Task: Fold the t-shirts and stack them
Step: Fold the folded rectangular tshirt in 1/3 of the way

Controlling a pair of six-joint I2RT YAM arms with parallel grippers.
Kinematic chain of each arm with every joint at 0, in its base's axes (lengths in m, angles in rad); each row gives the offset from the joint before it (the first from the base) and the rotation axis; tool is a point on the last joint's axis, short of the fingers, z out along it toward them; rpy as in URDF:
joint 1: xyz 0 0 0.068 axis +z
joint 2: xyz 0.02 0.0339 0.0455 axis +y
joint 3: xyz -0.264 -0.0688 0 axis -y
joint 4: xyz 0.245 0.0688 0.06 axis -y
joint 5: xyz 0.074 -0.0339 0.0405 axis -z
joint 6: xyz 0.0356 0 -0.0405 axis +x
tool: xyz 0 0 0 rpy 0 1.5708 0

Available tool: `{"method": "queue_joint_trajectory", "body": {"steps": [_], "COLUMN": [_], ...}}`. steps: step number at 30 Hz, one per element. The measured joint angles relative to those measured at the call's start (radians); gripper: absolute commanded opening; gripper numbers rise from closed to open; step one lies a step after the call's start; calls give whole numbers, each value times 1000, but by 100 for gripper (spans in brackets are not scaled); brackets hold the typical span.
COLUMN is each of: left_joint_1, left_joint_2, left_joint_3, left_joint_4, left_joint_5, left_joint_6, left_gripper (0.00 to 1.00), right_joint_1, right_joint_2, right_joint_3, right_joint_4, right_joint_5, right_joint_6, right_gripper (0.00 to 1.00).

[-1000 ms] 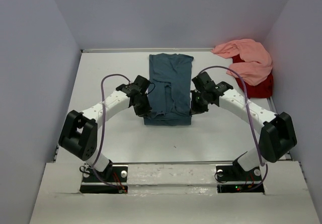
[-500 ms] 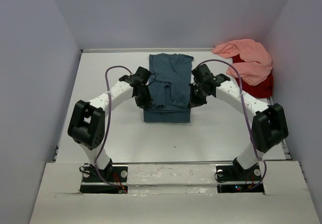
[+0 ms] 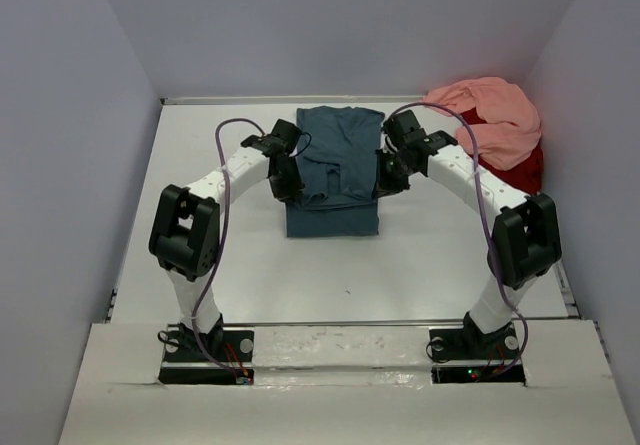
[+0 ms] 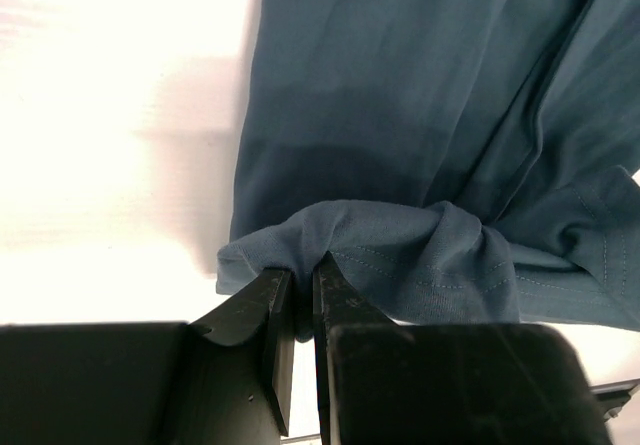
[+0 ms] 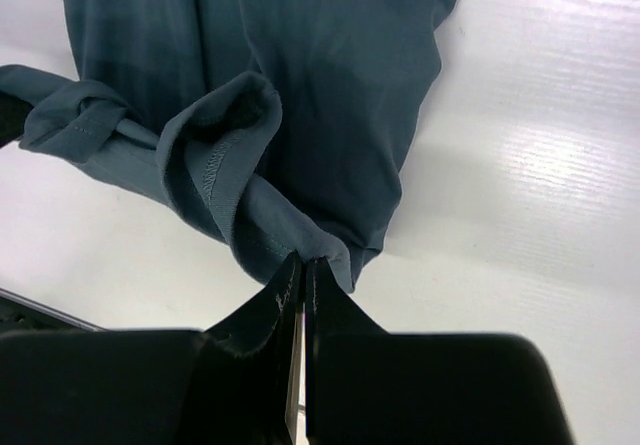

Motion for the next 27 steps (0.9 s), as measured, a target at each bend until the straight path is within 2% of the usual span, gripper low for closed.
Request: {"method": "queue_joint_trajectory", "body": {"steps": [12, 27], "left_joint_1": [23, 40], "left_joint_2": [82, 156], "left_joint_3": [167, 220], "left_joint_4": [-52, -64], "left_joint_5": [-14, -13], "left_joint_6": [40, 62], "left_gripper": [19, 18], "right_joint_1": [-25, -57], "right_joint_2": [80, 161], "right_joint_3": [107, 190], "right_joint_4": [-17, -29], "right_joint_5": [-17, -39], "right_joint_6": [-40, -74], "right_gripper": [0, 0]}}
